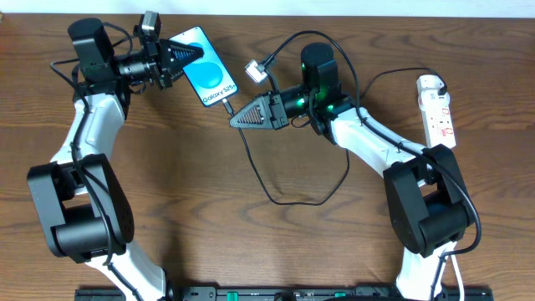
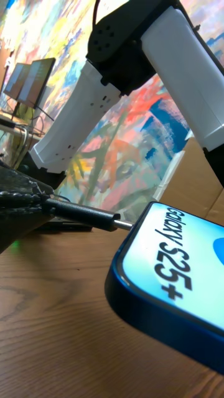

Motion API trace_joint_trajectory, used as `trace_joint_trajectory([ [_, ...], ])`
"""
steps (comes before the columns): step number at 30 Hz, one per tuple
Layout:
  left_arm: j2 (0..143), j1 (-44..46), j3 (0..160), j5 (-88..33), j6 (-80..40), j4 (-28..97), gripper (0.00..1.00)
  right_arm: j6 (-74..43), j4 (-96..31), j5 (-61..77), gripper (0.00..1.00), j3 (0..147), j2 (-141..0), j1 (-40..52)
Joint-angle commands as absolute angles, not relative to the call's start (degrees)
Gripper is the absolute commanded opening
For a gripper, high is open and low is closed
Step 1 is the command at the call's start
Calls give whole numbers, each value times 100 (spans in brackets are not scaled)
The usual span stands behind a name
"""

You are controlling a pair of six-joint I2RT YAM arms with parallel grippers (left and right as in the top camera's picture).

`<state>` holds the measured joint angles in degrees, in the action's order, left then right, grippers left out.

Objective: Plug charger to phone and switch on socket

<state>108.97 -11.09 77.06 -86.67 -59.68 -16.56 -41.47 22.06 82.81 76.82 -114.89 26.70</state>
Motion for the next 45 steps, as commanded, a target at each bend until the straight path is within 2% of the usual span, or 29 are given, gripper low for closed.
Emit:
trace_joint_trajectory([
  [1, 10768, -1041, 7795, -8890, -5848, -1688, 7, -4178, 2209, 8125, 1, 7730, -11445, 2759],
  [45, 10768, -1041, 7795, -9004, -5614, -1728, 7, -4692, 2432, 7537, 1, 7730, -11445, 2541],
])
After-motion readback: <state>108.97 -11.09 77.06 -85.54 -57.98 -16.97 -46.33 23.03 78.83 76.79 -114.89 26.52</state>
